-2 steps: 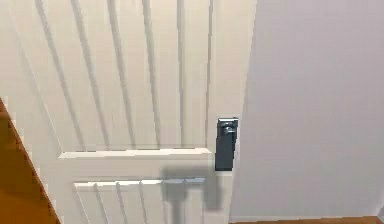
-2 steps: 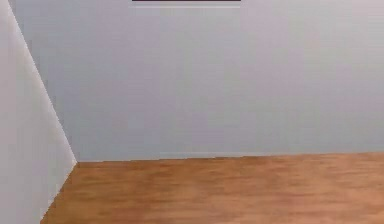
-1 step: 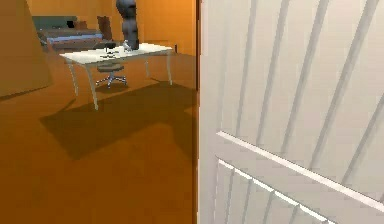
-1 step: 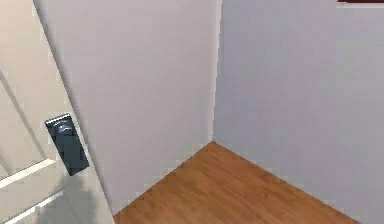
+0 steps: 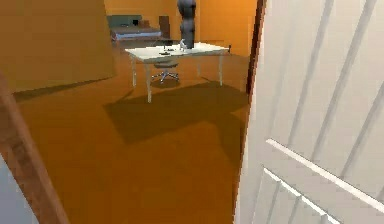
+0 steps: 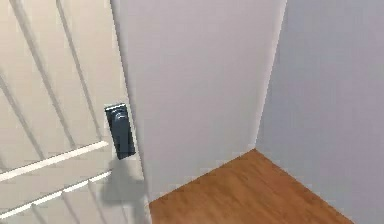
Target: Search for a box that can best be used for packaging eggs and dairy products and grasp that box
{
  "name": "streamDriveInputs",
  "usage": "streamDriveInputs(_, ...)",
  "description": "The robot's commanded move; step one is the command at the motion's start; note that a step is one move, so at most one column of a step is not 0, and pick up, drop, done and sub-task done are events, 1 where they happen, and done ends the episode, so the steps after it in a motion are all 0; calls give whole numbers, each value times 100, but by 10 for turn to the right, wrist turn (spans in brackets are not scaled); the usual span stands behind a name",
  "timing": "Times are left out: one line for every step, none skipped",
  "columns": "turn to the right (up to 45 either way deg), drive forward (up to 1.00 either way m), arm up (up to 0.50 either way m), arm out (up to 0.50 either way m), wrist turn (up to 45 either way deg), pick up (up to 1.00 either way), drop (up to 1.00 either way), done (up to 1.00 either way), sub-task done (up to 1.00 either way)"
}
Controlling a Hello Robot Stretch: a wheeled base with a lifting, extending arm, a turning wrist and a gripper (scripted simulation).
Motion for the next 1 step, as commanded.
streamDriveInputs(0, 85, 0, 0, 0, 0, 0, 0, 0)
